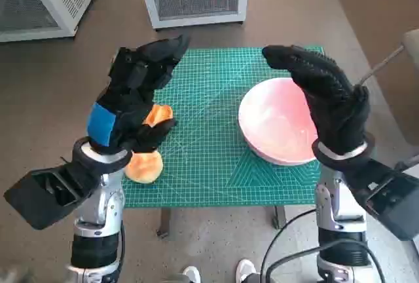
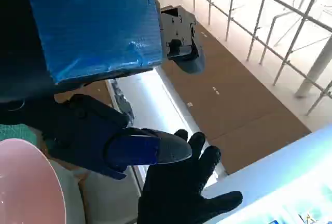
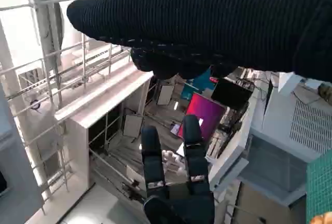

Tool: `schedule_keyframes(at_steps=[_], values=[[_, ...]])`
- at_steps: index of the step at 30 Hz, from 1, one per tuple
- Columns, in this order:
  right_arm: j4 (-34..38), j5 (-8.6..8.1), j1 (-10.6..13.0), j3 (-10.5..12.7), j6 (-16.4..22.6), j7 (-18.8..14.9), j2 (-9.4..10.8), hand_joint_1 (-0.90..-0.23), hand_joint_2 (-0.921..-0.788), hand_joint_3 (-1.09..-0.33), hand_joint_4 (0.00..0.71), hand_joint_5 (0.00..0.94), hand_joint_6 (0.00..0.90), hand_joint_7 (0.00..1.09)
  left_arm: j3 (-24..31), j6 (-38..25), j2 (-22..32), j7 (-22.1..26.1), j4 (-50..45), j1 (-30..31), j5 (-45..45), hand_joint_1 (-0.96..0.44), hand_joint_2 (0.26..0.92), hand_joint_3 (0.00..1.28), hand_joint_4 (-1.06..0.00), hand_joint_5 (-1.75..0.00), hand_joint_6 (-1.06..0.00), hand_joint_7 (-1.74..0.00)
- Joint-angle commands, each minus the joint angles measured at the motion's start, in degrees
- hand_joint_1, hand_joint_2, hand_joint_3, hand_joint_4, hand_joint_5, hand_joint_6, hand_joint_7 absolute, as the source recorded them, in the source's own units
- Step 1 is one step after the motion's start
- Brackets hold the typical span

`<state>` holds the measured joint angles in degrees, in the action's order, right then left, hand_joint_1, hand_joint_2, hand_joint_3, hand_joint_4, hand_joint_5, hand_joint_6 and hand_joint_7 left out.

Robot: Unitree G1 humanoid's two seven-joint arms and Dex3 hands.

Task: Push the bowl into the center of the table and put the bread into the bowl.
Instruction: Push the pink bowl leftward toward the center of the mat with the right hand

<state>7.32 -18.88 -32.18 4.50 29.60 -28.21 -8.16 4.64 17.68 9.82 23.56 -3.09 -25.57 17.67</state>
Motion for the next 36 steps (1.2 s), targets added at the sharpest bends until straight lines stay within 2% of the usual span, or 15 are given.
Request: schedule_keyframes(at_steps=[1, 15, 20, 22, 24, 27, 30, 33, 35, 36], values=[[0.1, 0.30, 1.2, -0.1, -0.6, 0.3, 0.1, -0.543, -0.921, -0.504, 0.381, 0.010, -0.001, 0.74, -0.4, -0.5, 0.1, -0.2, -0.5, -0.1, -0.6, -0.56, 0.921, 0.33, -0.21, 0.00, 0.00, -0.76], [-0.5, 0.71, 1.1, -0.1, -1.3, 0.7, -0.3, -0.541, -0.921, -0.504, 0.386, 0.012, -0.001, 0.75, -0.5, -1.8, -0.1, -0.4, -1.3, -0.3, -0.2, -0.56, 0.921, 0.32, -0.22, 0.00, 0.00, -0.78], [0.3, 0.71, 1.1, 0.8, -0.8, 0.5, -1.2, -0.530, -0.921, -0.504, 0.389, 0.013, -0.001, 0.75, -0.6, -1.8, -0.1, -0.4, -1.1, -0.4, -0.2, -0.56, 0.921, 0.32, -0.22, -0.01, 0.00, -0.78], [1.3, 1.30, 1.1, 1.5, 0.1, 0.7, -1.8, -0.526, -0.921, -0.501, 0.392, 0.014, 0.000, 0.75, -0.6, -1.8, -0.2, -0.4, -1.1, -0.4, -0.3, -0.56, 0.921, 0.32, -0.22, -0.01, 0.00, -0.78], [2.9, 3.12, 0.9, 2.5, 2.2, 1.6, -2.6, -0.527, -0.921, -0.496, 0.395, 0.014, 0.008, 0.74, -0.6, -1.8, -0.2, -0.5, -1.1, -0.4, -0.3, -0.56, 0.921, 0.32, -0.22, -0.01, 0.00, -0.78], [7.1, 9.38, 0.2, 5.0, 7.5, 6.2, -4.0, -0.529, -0.921, -0.506, 0.394, 0.011, 0.016, 0.72, -0.5, -1.8, -0.2, -0.3, -1.0, -0.4, -0.2, -0.56, 0.921, 0.32, -0.22, -0.01, 0.00, -0.78], [11.7, 13.14, -0.8, 6.8, 11.0, 10.3, -5.1, -0.531, -0.921, -0.526, 0.378, 0.005, 0.035, 0.68, -0.6, -1.7, -0.3, -0.4, -0.9, -0.4, -0.3, -0.56, 0.921, 0.32, -0.22, -0.01, 0.00, -0.78], [18.2, 15.12, -2.4, 8.5, 13.5, 14.1, -6.3, -0.536, -0.921, -0.538, 0.358, 0.001, 0.054, 0.64, -0.7, -1.6, -0.4, -0.5, -0.8, -0.4, -0.4, -0.56, 0.921, 0.32, -0.22, -0.01, 0.00, -0.78], [23.9, 15.65, -3.8, 9.8, 14.7, 16.3, -7.4, -0.535, -0.921, -0.547, 0.350, 0.000, 0.060, 0.62, -0.8, -1.5, -0.4, -0.6, -0.8, -0.3, -0.6, -0.56, 0.921, 0.32, -0.23, -0.01, 0.00, -0.78], [26.8, 15.34, -4.6, 10.3, 15.0, 17.0, -7.8, -0.530, -0.921, -0.556, 0.346, 0.000, 0.062, 0.62, -0.8, -1.4, -0.5, -0.6, -0.6, -0.3, -0.7, -0.57, 0.921, 0.32, -0.23, -0.01, 0.00, -0.78]])
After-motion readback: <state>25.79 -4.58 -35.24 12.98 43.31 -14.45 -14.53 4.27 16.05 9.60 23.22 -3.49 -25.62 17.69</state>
